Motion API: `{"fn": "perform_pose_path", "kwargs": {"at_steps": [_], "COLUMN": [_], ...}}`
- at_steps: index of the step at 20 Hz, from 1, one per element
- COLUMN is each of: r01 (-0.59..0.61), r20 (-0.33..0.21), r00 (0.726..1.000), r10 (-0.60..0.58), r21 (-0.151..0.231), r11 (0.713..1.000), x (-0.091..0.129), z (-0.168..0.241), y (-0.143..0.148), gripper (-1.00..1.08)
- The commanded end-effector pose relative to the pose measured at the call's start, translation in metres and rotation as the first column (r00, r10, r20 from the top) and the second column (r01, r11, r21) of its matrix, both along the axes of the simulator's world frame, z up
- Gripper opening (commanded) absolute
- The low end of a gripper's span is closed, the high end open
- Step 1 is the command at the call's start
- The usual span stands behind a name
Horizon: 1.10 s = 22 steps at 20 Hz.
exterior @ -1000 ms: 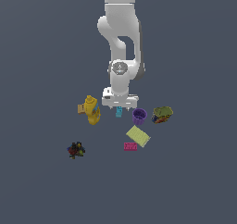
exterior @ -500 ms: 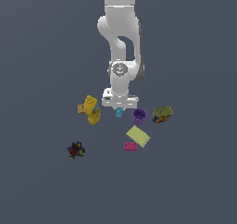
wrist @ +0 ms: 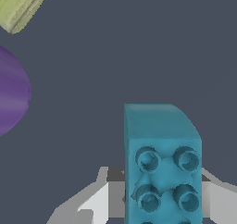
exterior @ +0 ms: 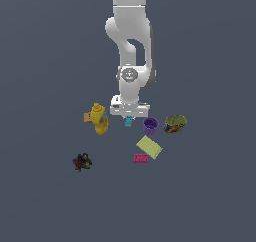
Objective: Pick up a designated object from a clutter of objects.
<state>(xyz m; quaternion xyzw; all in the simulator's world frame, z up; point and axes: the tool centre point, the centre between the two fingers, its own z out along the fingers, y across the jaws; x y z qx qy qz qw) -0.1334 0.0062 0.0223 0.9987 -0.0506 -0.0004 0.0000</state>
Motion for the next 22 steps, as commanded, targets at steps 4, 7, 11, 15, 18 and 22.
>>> {"fn": "perform_pose_path", "kwargs": {"at_steps": [4,7,11,15,18,22], "r01": [0.000,0.000,0.000,0.000,0.000,0.000], "r20": [0.001,0.001,0.001,0.001,0.001,0.001], "r00": [1.000,1.000,1.000,1.000,1.000,1.000], "r10": [0.000,0.000,0.000,0.000,0.000,0.000], "r21": [0.000,0.000,0.000,0.000,0.000,0.001], "r11": [1.000,1.000,1.000,1.000,1.000,1.000], "x": [0.002,0.004,0.008,0.013,0.019,0.026], "z": [0.007,0.017,0.035,0.059,0.082,0.115], "y": [-0.001,-0.002,-0.003,-0.005,-0.007,-0.010], "gripper": [-1.00,-1.00,-1.00,-1.00,-1.00,-1.00]}}
